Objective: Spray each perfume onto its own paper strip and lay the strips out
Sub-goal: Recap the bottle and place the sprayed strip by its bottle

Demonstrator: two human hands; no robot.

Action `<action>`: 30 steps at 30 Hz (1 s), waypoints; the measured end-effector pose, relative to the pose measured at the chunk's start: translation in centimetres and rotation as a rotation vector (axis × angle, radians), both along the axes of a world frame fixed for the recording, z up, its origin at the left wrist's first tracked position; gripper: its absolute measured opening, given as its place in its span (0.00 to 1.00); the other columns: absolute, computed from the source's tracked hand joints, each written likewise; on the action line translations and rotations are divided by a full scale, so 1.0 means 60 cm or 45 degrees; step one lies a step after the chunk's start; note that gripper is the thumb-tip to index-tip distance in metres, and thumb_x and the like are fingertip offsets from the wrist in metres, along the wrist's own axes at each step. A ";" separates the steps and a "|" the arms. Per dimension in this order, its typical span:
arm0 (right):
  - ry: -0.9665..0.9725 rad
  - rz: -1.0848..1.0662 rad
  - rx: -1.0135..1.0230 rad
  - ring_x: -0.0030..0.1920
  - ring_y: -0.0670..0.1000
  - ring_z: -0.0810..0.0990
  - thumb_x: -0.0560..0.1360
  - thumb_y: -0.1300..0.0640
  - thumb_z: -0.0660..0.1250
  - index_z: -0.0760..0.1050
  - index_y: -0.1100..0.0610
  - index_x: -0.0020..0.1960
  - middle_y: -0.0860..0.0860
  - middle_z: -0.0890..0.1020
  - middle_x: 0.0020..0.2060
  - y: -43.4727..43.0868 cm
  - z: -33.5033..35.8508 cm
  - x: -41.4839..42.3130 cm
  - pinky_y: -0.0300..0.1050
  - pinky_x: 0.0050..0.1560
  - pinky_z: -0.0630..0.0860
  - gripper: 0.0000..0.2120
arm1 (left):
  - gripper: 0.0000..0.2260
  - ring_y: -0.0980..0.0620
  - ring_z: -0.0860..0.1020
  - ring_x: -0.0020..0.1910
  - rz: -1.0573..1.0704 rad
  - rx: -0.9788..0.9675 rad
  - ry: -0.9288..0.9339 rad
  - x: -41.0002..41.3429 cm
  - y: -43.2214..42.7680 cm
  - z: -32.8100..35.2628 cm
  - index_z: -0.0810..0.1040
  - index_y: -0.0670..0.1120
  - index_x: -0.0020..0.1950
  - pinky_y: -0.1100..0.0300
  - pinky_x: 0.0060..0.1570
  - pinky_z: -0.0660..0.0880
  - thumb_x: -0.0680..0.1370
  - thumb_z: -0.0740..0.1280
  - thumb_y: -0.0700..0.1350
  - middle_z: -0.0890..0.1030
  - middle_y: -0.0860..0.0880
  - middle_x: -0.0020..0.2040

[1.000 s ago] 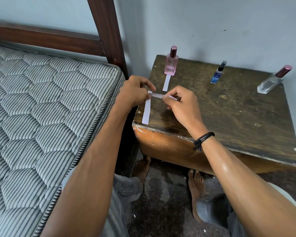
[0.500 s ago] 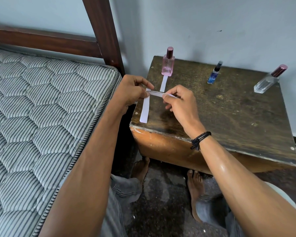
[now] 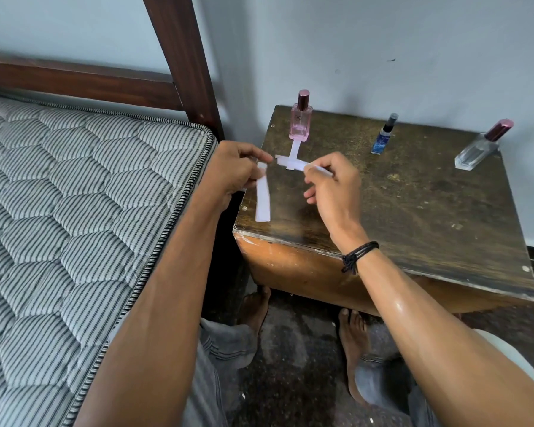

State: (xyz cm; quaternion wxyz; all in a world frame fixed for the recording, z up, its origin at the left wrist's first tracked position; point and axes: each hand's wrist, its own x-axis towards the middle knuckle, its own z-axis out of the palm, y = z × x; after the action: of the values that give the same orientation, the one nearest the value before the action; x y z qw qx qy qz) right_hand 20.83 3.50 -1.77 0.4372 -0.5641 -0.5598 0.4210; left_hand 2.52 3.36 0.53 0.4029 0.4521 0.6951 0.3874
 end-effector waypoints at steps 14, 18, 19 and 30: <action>-0.046 -0.083 0.098 0.36 0.55 0.83 0.76 0.57 0.71 0.79 0.48 0.41 0.48 0.84 0.36 0.012 0.005 0.026 0.61 0.40 0.82 0.06 | 0.06 0.48 0.85 0.46 0.043 -0.041 -0.005 0.022 0.015 -0.023 0.85 0.43 0.46 0.58 0.43 0.84 0.74 0.73 0.33 0.85 0.44 0.45; -0.008 -0.096 0.073 0.32 0.47 0.81 0.76 0.59 0.71 0.80 0.53 0.42 0.50 0.83 0.35 0.018 0.004 0.033 0.58 0.39 0.82 0.05 | 0.04 0.48 0.85 0.47 0.047 -0.057 0.105 0.018 0.020 -0.030 0.86 0.43 0.46 0.55 0.46 0.84 0.74 0.75 0.36 0.86 0.43 0.46; -0.008 -0.094 0.069 0.31 0.47 0.80 0.77 0.59 0.71 0.80 0.53 0.42 0.51 0.83 0.35 0.018 0.004 0.034 0.58 0.39 0.82 0.05 | 0.04 0.48 0.85 0.47 0.048 -0.058 0.135 0.016 0.021 -0.032 0.86 0.44 0.45 0.55 0.46 0.84 0.74 0.75 0.36 0.86 0.44 0.46; -0.101 -0.068 0.097 0.39 0.55 0.84 0.75 0.57 0.72 0.79 0.44 0.39 0.47 0.84 0.37 0.022 0.001 0.038 0.61 0.43 0.82 0.10 | 0.08 0.48 0.83 0.41 -0.073 -0.074 0.538 0.002 0.020 -0.042 0.81 0.54 0.38 0.47 0.53 0.82 0.70 0.78 0.44 0.83 0.50 0.37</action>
State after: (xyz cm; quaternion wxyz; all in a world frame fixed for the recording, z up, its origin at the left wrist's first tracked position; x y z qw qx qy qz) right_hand 23.12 4.80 -1.70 0.4468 -0.5779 -0.5772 0.3649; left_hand 2.64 4.58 -1.97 0.2721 0.5310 0.7618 0.2523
